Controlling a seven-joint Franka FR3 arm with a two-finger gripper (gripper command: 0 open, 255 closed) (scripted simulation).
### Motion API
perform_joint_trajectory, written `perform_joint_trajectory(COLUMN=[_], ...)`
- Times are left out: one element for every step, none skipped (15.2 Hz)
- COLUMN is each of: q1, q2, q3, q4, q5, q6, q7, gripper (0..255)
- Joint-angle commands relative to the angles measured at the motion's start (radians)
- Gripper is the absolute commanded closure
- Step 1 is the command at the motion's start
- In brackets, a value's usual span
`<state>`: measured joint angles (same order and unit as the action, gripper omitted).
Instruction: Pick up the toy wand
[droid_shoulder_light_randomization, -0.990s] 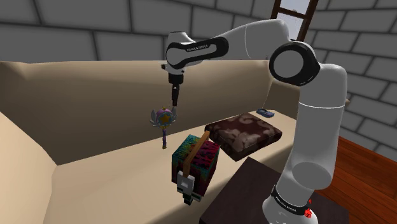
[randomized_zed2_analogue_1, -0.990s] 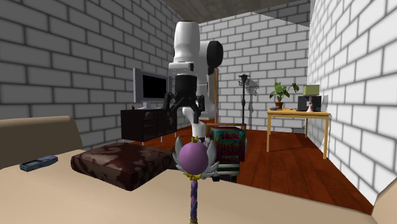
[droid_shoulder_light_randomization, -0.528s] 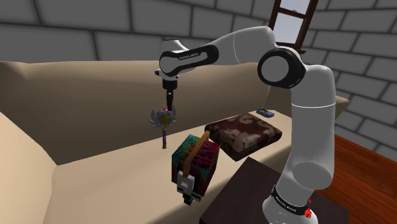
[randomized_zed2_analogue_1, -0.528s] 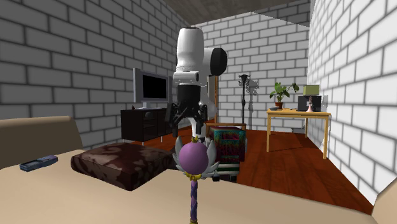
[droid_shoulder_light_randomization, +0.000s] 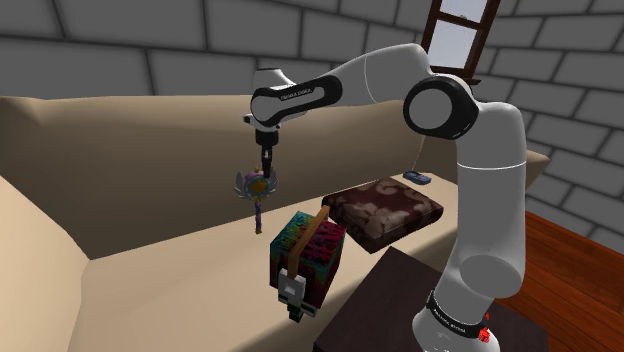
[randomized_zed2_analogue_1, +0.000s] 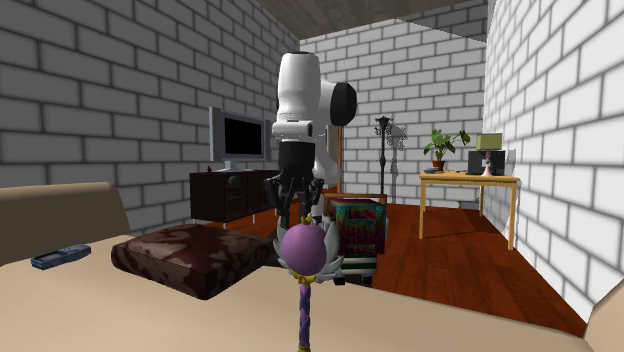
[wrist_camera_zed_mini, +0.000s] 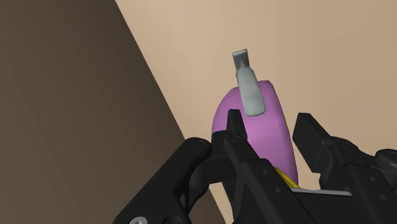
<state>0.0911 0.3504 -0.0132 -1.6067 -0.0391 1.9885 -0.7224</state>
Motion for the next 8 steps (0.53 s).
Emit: perform_joint_trajectory(q1=[0.0,0.0,0.001,0.001,0.001,0.0,0.0,0.0], q2=[0.002,0.002,0.001,0.002,0.002,0.003,-0.001,-0.004], q3=[0.0,0.0,0.0,0.001,0.001,0.0,0.0,0.0], q4=[-0.001,-0.002,-0.003,-0.002,-0.001,-0.002,0.007,0.016], q5=[0.0,0.0,0.0,0.0,0.0,0.0,0.0,0.0], q6=[0.0,0.001,0.001,0.0,0.0,0.001,-0.011,-0.023], q7=[0.0,0.0,0.001,0.001,0.001,0.0,-0.001,-0.001], gripper=[255,255,255,255,255,255,255,255])
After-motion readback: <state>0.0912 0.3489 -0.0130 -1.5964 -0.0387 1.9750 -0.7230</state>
